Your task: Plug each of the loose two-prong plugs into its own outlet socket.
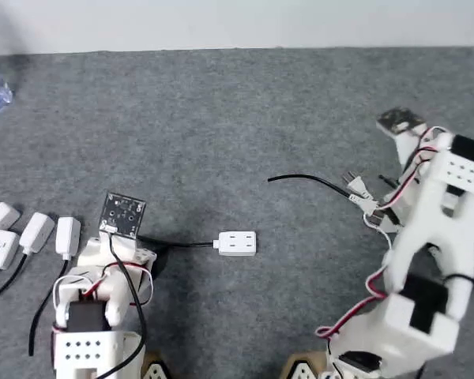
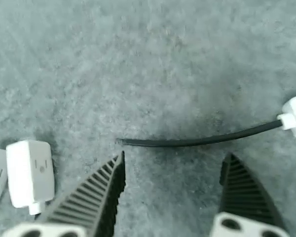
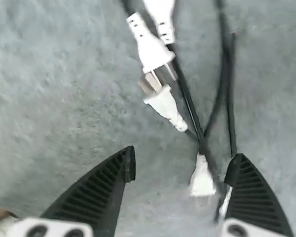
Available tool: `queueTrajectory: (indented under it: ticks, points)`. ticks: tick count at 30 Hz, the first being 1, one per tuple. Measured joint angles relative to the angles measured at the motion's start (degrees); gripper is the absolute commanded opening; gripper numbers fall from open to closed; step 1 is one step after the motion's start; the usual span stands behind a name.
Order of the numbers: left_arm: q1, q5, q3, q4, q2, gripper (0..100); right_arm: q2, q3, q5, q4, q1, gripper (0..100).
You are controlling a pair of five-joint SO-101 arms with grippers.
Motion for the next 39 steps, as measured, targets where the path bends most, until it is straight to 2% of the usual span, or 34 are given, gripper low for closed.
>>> queueTrajectory:
  ticks: [4,13,19,21,34,37,39]
  points:
    - [-0.53,0.09,2.46,-3.60,0.00,29,2.90,0.00,7.12,-2.99,-1.41,28.8]
    - [-0.53,0.09,3.34,-5.45,0.00,29,6.33,0.09,8.62,-9.76,-10.46,28.4]
    - [-0.53,0.09,3.34,-5.45,0.00,29,13.89,0.09,8.62,-13.36,-13.54,11.9]
    - [-0.53,0.09,3.43,-5.45,0.00,29,16.88,0.09,8.70,-15.03,-13.71,8.8]
    - [-0.53,0.09,3.43,-5.45,0.00,29,22.77,-3.87,8.79,-16.53,-11.08,8.7]
    - [-0.53,0.09,3.43,-5.45,0.00,29,23.30,-4.04,8.79,-16.62,-11.08,0.2]
    - [-0.53,0.09,3.43,-5.45,0.00,29,23.74,-4.84,8.79,-16.70,-10.99,2.0]
